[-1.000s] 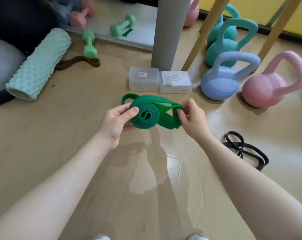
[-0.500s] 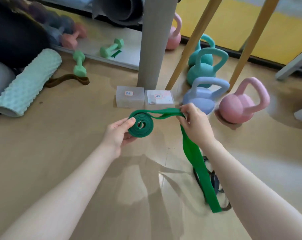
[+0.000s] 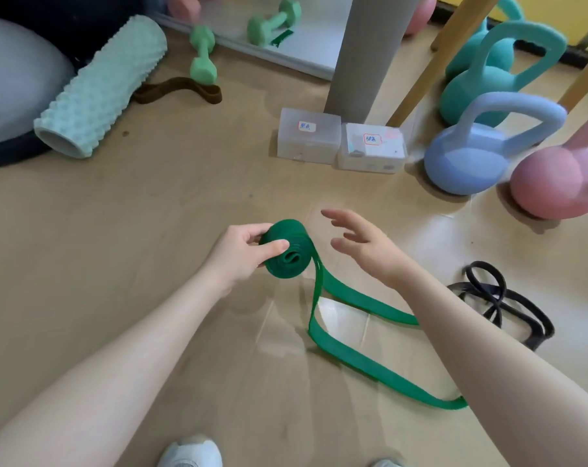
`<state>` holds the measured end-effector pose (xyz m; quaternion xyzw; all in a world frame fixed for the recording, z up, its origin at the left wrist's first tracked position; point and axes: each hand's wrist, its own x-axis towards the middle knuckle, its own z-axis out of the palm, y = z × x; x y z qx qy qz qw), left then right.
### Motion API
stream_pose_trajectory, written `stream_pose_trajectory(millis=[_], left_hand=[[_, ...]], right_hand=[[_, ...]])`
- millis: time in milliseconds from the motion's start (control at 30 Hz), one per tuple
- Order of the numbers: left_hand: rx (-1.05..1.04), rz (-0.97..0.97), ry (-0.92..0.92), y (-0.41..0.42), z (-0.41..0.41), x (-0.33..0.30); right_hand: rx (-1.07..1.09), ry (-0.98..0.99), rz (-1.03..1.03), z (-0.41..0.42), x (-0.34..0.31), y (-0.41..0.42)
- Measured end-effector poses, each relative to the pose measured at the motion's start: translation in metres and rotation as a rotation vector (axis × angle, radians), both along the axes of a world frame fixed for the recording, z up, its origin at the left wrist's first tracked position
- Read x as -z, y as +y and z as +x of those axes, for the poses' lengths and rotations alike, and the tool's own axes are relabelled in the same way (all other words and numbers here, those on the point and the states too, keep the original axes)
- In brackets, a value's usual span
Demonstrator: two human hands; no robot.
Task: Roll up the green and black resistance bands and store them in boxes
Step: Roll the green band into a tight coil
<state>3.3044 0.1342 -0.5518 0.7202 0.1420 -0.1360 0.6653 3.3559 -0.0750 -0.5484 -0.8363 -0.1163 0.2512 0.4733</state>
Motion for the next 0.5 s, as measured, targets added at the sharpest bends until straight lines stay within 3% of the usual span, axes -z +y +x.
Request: stream_pose_trajectory(millis=[100,300,500], left_hand=[[0.066,0.083,-0.037,0.002,0.003,0.016],[0.208,0.144,-0.095,0.002,0.001,0.029],[0.33,0.223,-0.123,0.002,-0.006,0.023]], right_hand=[[-0.048,0.03,0.113,0.007,0.006,0.01],[-0.143,0.049,0.097,-0.005,0.03,0.013],[-0.187,-0.174,-0.146,-0.019,0.027,0.005]])
